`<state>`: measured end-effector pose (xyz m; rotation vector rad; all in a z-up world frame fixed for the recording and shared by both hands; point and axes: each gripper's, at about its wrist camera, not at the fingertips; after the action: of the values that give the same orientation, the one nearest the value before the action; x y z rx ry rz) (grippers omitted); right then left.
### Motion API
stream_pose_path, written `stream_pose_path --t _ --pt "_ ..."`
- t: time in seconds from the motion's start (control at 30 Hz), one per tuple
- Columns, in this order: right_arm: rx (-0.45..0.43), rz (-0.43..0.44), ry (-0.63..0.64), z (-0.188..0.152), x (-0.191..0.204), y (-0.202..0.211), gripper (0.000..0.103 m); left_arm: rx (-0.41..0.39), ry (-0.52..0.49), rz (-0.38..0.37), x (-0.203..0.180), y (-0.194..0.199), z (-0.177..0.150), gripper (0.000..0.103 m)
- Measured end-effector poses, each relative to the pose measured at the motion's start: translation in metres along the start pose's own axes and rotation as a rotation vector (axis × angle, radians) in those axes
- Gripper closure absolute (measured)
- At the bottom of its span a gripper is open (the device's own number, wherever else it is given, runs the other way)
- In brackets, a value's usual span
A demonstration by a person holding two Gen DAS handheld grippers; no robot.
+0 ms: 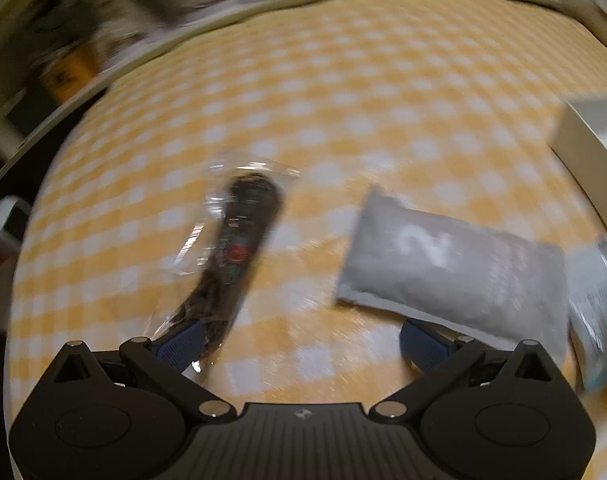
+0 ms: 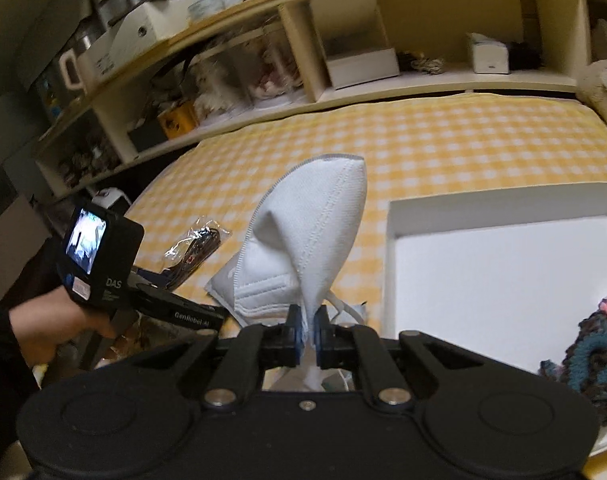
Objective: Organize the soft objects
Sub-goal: 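Grasp the white face mask with the right gripper, then grasp the grey cushion pouch with the left gripper while the right holds the mask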
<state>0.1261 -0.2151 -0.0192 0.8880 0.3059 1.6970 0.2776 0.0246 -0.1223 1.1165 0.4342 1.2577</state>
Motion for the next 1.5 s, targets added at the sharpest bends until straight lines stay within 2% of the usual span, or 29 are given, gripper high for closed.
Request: stream_pose_path --t 0.03,0.1,0.27,0.4,0.53,0.63,0.77,0.87,0.97,1.07,1.2,1.33,1.5 --pt "-0.003 0.003 -0.007 0.001 -0.002 0.001 0.096 -0.003 0.031 0.013 0.002 0.001 0.001 0.002" --pt "-0.007 0.007 -0.017 0.002 -0.006 0.002 0.096 -0.021 0.082 -0.017 0.005 0.008 0.001 0.004" --pt "-0.025 0.022 -0.044 0.011 -0.012 0.006 0.096 -0.08 0.328 -0.203 0.017 0.034 0.007 0.007" --pt "-0.029 0.022 -0.069 0.016 -0.018 0.004 0.096 -0.047 0.463 -0.309 0.006 0.037 0.014 0.007" --pt "-0.034 0.023 -0.088 0.019 -0.025 0.004 0.096 0.023 0.535 -0.335 -0.022 0.027 0.018 0.006" --pt "-0.044 0.02 -0.103 0.021 -0.03 0.005 0.096 0.07 0.561 -0.279 -0.04 0.011 0.026 0.006" --pt "-0.048 -0.003 -0.114 0.021 -0.036 0.004 0.096 0.072 0.56 -0.163 -0.056 -0.006 0.039 0.005" --pt "-0.041 -0.017 -0.126 0.02 -0.043 0.001 0.096 0.063 0.508 -0.066 -0.073 -0.01 0.046 0.004" --pt "-0.035 -0.017 -0.138 0.02 -0.047 -0.001 0.096 0.049 0.457 -0.014 -0.084 -0.012 0.047 0.005" --pt "-0.033 -0.014 -0.141 0.019 -0.049 0.0 0.096 0.021 0.35 -0.027 -0.098 -0.012 0.044 0.009" --pt "-0.029 -0.012 -0.142 0.018 -0.048 0.001 0.096 -0.003 0.247 -0.062 -0.092 -0.002 0.022 0.013" --pt "-0.027 -0.008 -0.131 0.018 -0.045 0.002 0.096 0.012 0.264 -0.076 -0.072 0.007 0.001 0.025" --pt "-0.023 -0.012 -0.115 0.016 -0.042 0.002 0.096 0.008 0.355 -0.094 -0.05 0.011 -0.011 0.026"
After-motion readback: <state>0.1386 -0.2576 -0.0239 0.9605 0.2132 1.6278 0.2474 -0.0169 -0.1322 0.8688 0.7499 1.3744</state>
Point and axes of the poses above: each gripper's, at about its wrist camera, not at the fingertips, and y roughly against the way its jaws point, x to its left, z to its top, and after that the axes turned 7 degrees about -y, right-handed
